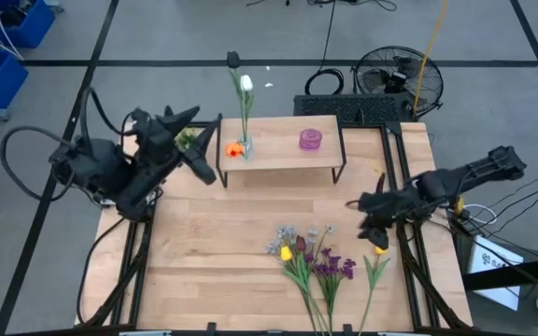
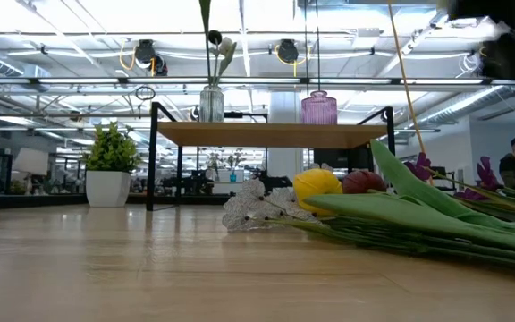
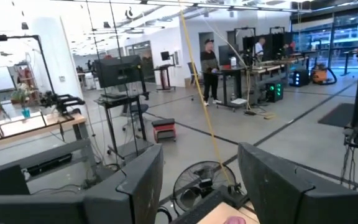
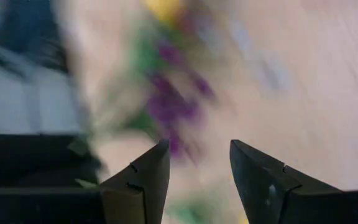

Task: Pick and place flowers into a vace then onto a shelf
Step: Put the yellow tulip into the white vase

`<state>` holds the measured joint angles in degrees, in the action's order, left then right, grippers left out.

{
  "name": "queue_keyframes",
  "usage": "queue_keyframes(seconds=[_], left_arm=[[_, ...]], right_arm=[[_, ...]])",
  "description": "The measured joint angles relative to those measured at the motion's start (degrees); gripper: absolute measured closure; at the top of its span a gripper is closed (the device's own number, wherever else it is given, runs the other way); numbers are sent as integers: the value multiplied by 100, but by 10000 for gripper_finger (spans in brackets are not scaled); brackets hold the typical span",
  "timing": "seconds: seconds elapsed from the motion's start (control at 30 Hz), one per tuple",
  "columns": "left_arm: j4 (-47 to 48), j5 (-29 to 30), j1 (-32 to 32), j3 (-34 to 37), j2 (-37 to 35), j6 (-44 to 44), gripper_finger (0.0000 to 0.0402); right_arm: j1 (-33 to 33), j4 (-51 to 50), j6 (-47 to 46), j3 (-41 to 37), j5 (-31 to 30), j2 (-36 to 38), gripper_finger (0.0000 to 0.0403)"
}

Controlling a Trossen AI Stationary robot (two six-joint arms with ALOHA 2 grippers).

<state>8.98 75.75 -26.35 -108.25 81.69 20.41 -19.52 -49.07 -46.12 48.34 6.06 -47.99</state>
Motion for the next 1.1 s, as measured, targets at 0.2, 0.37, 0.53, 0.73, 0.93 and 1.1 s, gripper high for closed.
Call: queue_keyframes(seconds=[0.2,0.37,0.53,0.73,0.93,1.1], left_arm=[[76,105,-96,0,55,-9,188],[74,130,-96,2,80,-256,188],[204,124,-96,2,108,-401,188],[201,122,-135,2,127,-513,188],[200,126,-142,2,127,-516,188],[220,128,-142,2,127,-532,188]], right_arm=[[-172,-2269,-1753,-9,-457,-411,243],[-163,-2036,-2879,-206,142,-713,243],[-329,-1645,-3094,-676,464,-1046,243],[-353,-1575,-3341,-814,521,-1183,243],[-458,-1471,-3744,-894,815,-1234,243],[-581,-713,-4041,-1473,914,-1307,243]])
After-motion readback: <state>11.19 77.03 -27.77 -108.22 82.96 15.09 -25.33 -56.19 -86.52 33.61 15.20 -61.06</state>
